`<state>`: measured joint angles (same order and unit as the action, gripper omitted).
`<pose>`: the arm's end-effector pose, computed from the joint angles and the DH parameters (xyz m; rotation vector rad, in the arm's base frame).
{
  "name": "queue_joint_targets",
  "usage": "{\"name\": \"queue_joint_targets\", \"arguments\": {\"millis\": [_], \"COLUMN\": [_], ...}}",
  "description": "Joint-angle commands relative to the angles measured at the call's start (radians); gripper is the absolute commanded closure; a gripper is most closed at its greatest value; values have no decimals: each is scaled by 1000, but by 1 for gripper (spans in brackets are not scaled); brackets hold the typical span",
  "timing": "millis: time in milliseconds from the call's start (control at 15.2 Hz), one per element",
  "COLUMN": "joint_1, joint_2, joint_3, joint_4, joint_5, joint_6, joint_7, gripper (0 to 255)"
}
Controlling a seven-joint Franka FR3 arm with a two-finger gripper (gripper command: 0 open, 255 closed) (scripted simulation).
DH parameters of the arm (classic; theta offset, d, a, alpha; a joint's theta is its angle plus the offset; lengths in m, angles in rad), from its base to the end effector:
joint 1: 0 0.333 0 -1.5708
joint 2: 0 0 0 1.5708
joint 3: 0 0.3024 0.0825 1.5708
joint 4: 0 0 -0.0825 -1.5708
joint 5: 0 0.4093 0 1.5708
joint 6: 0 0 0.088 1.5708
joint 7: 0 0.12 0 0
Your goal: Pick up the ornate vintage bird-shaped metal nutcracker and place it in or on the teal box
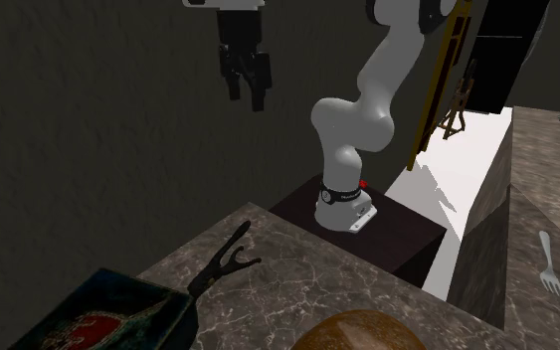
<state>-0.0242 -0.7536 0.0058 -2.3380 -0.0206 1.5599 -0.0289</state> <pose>0.3486 -0.0085 0.5648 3.1174 0.0139 -0.0391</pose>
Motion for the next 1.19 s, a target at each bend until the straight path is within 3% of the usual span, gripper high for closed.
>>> {"name": "queue_joint_targets", "arguments": {"millis": [0,594,1122], "joint_1": [0,52,97], "joint_2": [0,244,513], "joint_3": [0,25,54], "joint_4": [0,-56,-26], "joint_5": [0,52,97], "joint_6": [0,243,432], "joint_7": [0,-26,-59], "gripper": [0,0,0]}}
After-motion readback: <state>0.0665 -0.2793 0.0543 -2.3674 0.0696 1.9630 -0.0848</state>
